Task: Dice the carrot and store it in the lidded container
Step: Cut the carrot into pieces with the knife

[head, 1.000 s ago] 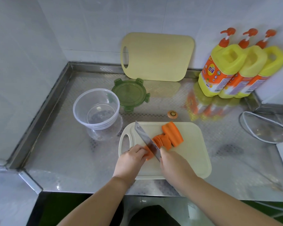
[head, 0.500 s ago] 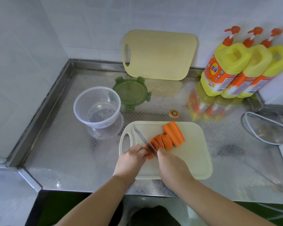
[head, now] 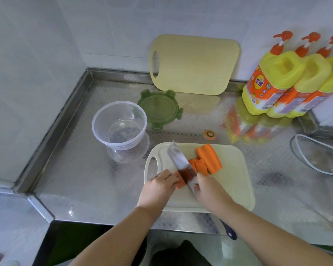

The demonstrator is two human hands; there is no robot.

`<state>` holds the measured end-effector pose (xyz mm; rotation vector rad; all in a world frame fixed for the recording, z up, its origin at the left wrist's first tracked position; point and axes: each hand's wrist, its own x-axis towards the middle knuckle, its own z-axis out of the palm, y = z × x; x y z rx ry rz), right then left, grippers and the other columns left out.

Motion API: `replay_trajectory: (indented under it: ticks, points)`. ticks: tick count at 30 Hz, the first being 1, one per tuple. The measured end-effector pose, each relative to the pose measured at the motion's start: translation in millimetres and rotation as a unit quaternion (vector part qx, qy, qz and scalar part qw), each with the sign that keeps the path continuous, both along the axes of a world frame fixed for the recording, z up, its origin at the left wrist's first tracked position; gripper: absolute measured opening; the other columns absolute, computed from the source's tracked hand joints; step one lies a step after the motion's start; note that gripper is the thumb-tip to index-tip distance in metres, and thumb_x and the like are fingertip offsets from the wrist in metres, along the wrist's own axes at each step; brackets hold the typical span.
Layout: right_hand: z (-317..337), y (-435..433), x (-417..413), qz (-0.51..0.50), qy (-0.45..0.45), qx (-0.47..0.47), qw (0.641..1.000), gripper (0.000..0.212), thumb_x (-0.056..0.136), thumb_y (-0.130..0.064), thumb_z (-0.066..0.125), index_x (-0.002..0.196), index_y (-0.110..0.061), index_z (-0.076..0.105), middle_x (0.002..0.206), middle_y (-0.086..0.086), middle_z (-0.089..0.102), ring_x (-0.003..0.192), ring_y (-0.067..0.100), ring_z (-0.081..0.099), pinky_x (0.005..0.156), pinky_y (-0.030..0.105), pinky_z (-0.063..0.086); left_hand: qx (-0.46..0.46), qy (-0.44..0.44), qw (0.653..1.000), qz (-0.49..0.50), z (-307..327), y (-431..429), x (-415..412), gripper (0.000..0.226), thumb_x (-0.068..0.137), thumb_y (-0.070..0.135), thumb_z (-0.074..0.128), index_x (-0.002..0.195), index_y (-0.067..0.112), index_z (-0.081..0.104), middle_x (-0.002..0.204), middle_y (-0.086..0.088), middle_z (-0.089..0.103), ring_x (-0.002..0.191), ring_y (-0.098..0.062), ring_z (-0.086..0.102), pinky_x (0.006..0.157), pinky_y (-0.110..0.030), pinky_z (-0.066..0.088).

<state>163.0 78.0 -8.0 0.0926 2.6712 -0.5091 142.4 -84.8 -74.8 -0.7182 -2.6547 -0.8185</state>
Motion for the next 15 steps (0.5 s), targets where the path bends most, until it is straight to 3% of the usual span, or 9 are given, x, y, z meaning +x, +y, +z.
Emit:
replay_trajectory:
  ticks: [3, 7, 11, 15]
  points:
    - [9.2, 2.0, 1.1, -0.011, 0.038, -0.021, 0.999, 0.029, 0.099, -0.023, 0.041, 0.072, -0.022, 0.030, 0.062, -0.007, 0.036, 0.052, 0.004, 0.036, 0.045, 0.021, 0.022, 0.004, -0.019, 1.000, 0.012, -0.6, -1.4, 1.4, 0.023, 0.081, 0.031, 0.049, 0.075, 0.023, 0.069, 0.081, 0.011, 0.063, 0.061, -0.007, 0.061, 0.042, -0.019, 0.046]
    - [20.3, -6.9, 11.5, 0.051, 0.073, 0.036, 0.995, 0.006, 0.100, -0.019, 0.037, 0.101, -0.018, 0.043, 0.067, -0.006, 0.034, 0.073, 0.020, 0.057, 0.044, 0.021, 0.019, 0.004, -0.038, 0.999, 0.019, 0.2, -1.2, 4.9, 0.006, 0.077, 0.027, 0.062, 0.076, 0.024, 0.067, 0.084, 0.014, 0.061, 0.061, -0.010, 0.060, 0.042, -0.018, 0.045]
    - [22.8, -12.8, 17.8, 0.076, 0.053, 0.080, 0.992, 0.026, 0.098, -0.011, 0.038, 0.124, -0.013, 0.040, 0.075, -0.003, 0.045, 0.070, 0.021, 0.048, 0.044, 0.021, 0.018, -0.005, -0.045, 0.999, 0.022, 3.1, -0.2, 4.7, 0.004, 0.071, 0.024, 0.066, 0.075, 0.024, 0.068, 0.081, 0.013, 0.062, 0.059, -0.009, 0.059, 0.042, -0.016, 0.043]
    - [21.5, -13.7, 20.3, 0.075, 0.063, 0.078, 0.992, 0.032, 0.099, -0.011, 0.038, 0.131, -0.012, 0.037, 0.099, 0.005, 0.062, 0.087, 0.022, 0.062, 0.045, 0.020, 0.020, -0.023, -0.022, 0.999, 0.033, 1.3, -0.3, 3.2, 0.012, 0.076, 0.029, 0.060, 0.072, 0.022, 0.068, 0.077, 0.012, 0.062, 0.056, -0.010, 0.058, 0.038, -0.019, 0.044]
